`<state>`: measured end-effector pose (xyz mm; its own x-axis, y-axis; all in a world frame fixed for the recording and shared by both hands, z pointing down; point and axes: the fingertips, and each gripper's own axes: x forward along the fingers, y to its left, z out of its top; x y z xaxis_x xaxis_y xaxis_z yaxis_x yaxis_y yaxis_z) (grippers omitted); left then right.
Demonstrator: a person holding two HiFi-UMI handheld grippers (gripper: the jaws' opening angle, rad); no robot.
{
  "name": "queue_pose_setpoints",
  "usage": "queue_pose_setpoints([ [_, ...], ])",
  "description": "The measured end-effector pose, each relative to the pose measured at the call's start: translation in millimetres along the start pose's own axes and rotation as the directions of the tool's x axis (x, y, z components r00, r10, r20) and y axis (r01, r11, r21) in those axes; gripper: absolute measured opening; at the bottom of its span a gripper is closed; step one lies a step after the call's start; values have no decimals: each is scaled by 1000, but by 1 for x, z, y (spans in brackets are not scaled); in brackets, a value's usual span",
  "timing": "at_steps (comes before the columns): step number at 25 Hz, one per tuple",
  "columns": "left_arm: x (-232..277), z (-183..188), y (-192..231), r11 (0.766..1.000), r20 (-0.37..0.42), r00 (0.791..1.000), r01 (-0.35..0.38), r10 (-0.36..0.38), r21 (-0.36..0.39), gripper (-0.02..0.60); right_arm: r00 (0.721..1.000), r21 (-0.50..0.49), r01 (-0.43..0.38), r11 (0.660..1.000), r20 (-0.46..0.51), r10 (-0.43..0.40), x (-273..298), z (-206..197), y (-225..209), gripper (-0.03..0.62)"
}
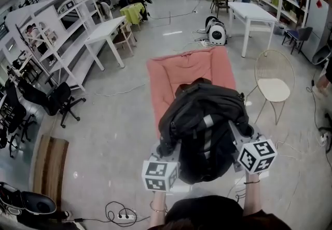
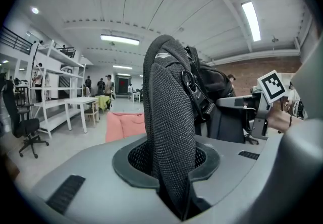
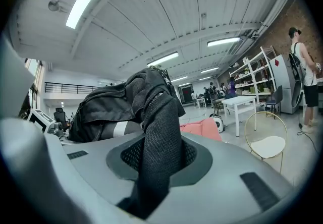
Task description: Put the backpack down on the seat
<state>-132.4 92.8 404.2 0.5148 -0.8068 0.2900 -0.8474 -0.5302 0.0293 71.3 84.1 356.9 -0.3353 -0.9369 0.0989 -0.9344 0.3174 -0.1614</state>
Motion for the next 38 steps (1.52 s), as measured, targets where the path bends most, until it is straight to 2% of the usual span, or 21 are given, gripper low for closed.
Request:
queue_pose_setpoints([
  [10,55,-6,26,999,-46,998,37,-37,-8,107,999,31,42,999,-34,-41,50,-13,-25,89],
  [18,111,-5,41,999,-101,995,17,-22,-47,107,996,55,30,998,-86,-25,103,-20,-61,89],
  [30,225,-12,82,991,-184,982,-57,35,-120,104,983,89,-42,995,-173,57,220,-36,-128,89],
  [38,286,-21,101,979,-217,972,-121,84,-162,104,965,113,-107,988,-226,131,282,-54,-165,89],
])
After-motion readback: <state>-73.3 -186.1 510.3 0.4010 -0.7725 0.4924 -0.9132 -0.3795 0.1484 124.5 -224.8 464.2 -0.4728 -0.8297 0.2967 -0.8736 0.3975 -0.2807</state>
